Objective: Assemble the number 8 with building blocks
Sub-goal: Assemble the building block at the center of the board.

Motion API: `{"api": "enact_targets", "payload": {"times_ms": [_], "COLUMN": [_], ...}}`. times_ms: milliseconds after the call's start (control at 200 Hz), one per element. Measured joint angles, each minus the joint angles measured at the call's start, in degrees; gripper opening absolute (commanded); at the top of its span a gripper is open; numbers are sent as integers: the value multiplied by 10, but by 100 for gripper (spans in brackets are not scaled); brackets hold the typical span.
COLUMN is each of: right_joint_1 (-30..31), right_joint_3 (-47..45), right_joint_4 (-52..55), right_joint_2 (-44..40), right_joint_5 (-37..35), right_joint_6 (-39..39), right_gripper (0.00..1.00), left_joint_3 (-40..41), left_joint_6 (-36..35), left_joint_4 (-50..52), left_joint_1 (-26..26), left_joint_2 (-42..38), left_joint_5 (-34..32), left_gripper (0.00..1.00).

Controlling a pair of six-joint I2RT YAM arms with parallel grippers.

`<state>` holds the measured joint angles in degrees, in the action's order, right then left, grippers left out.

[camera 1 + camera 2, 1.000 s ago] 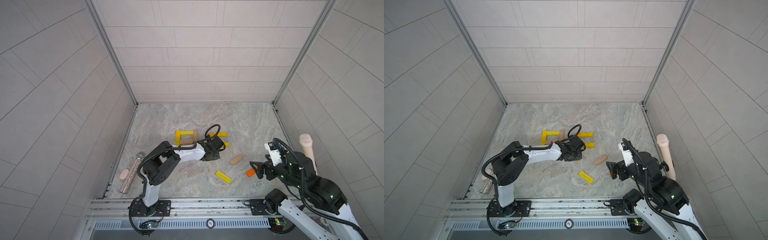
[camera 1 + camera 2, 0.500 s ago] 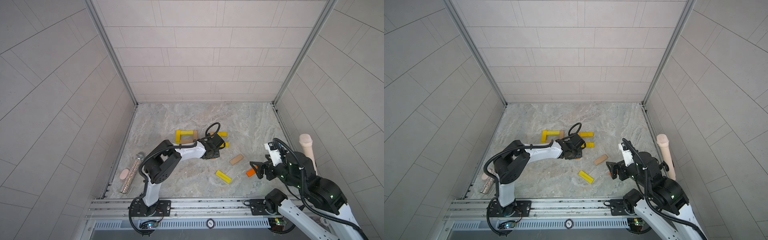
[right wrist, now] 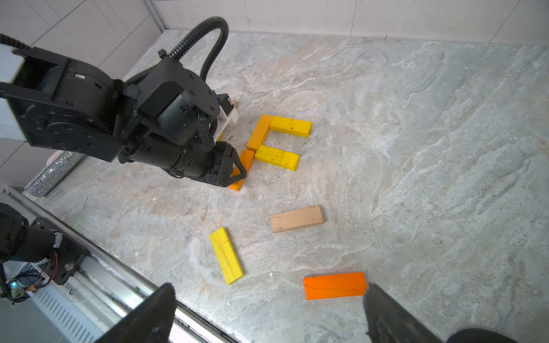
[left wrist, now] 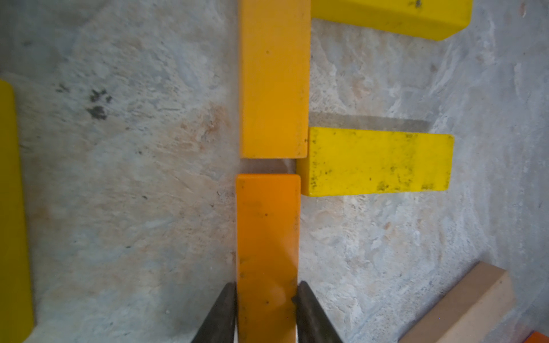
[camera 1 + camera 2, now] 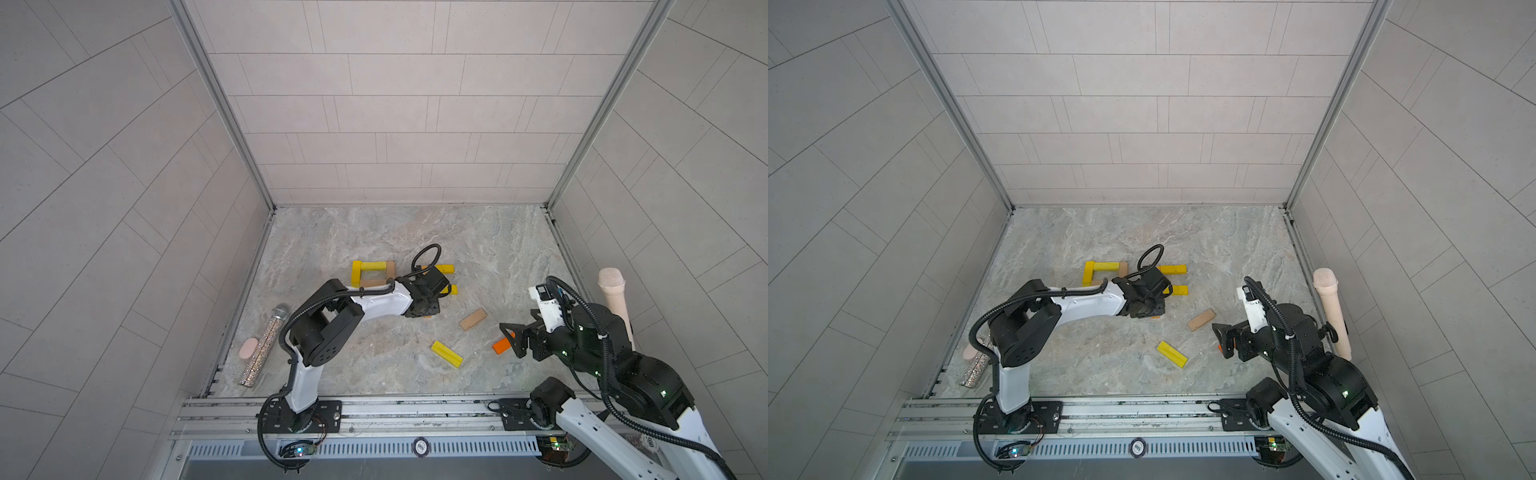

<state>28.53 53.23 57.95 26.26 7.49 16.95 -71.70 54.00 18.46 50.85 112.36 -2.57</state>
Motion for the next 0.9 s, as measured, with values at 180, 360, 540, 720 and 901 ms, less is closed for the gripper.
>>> {"api": "enact_targets", "payload": {"times_ms": [180,360,540,720,901], "right_joint_1": [0,0,0,0,0], "right_joint_3": [0,0,0,0,0], "right_joint_4": [0,0,0,0,0], "right_joint_2": [0,0,0,0,0], "right_joint_5": [0,0,0,0,0], "right_joint_6": [0,0,0,0,0], "right_gripper": [100,100,100,99,99], "left_joint_3": [-1,-6,-9,-10,-13], "left_joint_6": [0,0,0,0,0], "left_joint_4": [0,0,3,4,4], "left_joint_1": [-1,-3,-3,-4,-4], "left_joint_2": [1,5,7,7,9], "left_joint_5": [0,0,0,0,1], "left_gripper": [35,35,35,36,38]}}
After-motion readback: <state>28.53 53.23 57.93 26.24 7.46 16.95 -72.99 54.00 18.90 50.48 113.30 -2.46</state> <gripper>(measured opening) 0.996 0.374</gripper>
